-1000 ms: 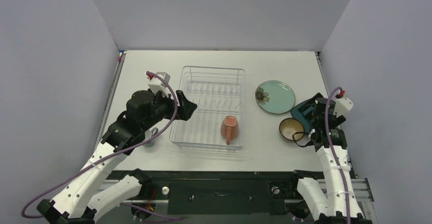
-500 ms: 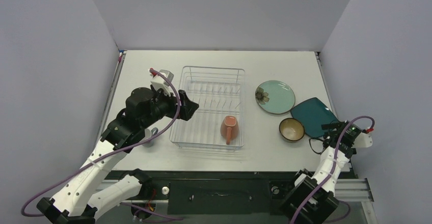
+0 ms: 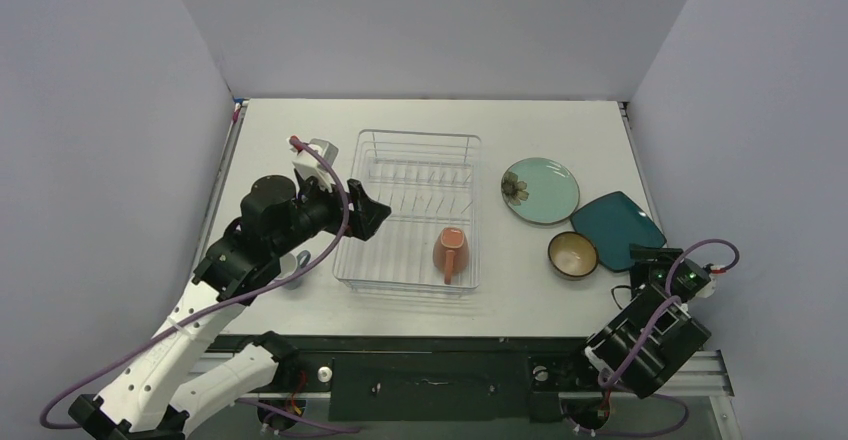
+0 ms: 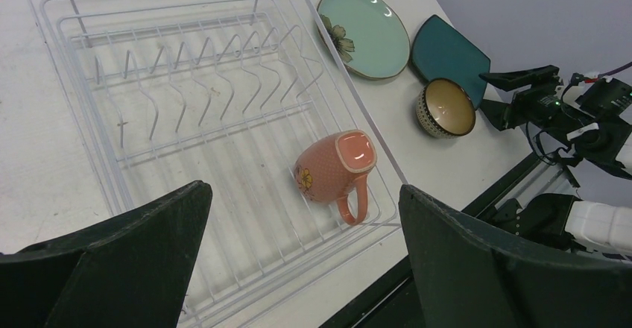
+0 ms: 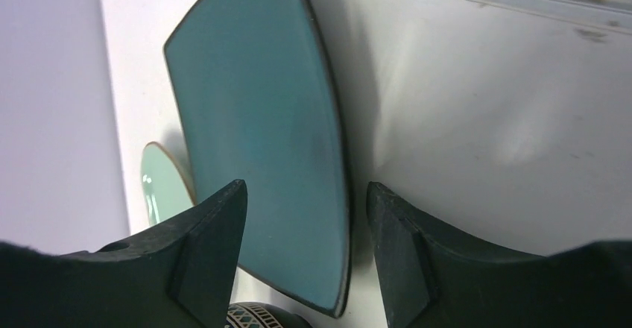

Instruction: Load the mixed dishes into the dish rack

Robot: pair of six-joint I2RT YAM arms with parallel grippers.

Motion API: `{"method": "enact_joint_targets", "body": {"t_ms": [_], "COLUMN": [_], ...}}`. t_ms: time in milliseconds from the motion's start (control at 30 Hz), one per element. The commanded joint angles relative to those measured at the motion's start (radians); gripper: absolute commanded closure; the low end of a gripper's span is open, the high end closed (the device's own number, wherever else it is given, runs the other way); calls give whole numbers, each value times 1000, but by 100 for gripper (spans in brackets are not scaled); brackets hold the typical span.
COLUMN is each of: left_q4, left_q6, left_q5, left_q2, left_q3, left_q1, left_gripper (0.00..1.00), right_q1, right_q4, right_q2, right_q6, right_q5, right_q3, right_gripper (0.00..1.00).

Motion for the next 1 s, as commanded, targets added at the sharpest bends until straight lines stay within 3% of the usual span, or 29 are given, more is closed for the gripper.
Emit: {"method": "enact_joint_targets", "body": {"t_ms": [0, 267, 333, 433, 567, 767, 967], "left_q4": [18, 28, 25, 18, 11, 27, 52], "left_q6": [15, 0, -3, -3, -4, -5, -10], "left_q5": [21, 24, 22, 16, 12, 17, 29], "left_q2": [-4, -7, -12, -18, -23, -12, 10], "left_q3": [32, 34, 29, 22, 19, 11, 5], "left_q1": [-7, -7, -8, -9, -9, -9, -9], "left_gripper": [4, 3, 3, 4, 3, 3, 4], "right_q1": [-4, -4, -5, -4, -4, -4, -4], "right_q4": [227, 401, 438, 453, 433, 318, 117], "right_q2": [109, 276, 313, 338, 324, 221, 16], "right_q6": [48, 94, 103, 102, 97, 98, 98], "right_q5": [-108, -166, -168, -171, -162, -163, -112], "right_q3": [-75, -95, -96, -93, -88, -60, -27], "right_gripper": [44, 52, 59, 81, 99, 100, 100]}}
